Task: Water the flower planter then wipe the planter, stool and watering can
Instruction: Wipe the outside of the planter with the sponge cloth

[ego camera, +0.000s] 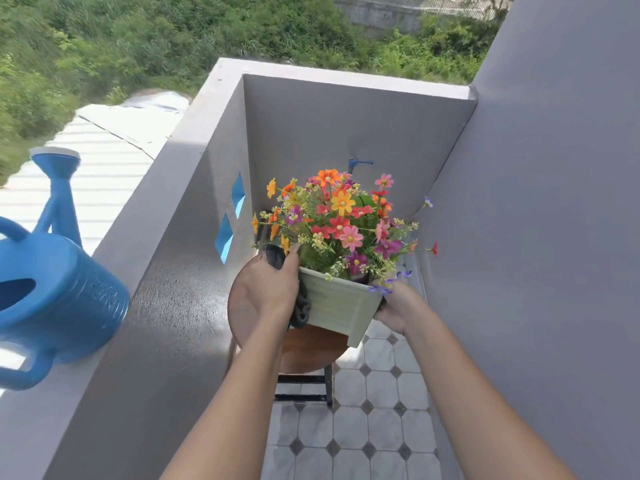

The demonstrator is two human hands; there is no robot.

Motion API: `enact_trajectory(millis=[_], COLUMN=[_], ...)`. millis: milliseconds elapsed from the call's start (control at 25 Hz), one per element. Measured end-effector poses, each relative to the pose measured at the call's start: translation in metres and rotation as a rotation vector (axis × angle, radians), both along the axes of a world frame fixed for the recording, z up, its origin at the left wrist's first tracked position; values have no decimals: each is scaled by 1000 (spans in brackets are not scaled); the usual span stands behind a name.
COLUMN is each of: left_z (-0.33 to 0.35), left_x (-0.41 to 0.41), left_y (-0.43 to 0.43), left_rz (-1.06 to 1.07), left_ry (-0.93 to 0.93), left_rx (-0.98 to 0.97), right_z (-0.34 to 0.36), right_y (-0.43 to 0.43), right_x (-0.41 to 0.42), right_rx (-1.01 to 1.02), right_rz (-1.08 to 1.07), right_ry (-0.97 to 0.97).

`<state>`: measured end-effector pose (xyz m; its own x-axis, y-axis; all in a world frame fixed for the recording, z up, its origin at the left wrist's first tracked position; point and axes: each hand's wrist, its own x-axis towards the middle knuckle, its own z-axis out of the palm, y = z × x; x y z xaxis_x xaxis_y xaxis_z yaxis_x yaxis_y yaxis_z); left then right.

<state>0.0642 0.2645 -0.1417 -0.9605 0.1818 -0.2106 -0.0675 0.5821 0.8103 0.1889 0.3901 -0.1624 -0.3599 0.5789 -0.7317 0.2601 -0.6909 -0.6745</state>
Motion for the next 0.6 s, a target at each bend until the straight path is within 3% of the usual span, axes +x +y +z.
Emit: enact_trajectory(millis=[80,280,360,440,520,600], left_z=[13,42,34,10,-13,-32], left_x=[2,6,9,17,39,60], left_y=[3,18,19,17,18,21], left_rz=[-26,-170,-256,-362,-552,-710], left_ry=[33,97,143,262,397,632], left_rx=[-12,263,204,127,174,116], right_z=[9,24,30,35,41,52], right_y=[3,6,5,2,2,8], right_x=[5,8,5,1,-2,3], right_rx=[-24,-8,15,56,102,140], right_rz=[37,68,49,33,31,29], right_ry=[-4,48,45,41,36,50])
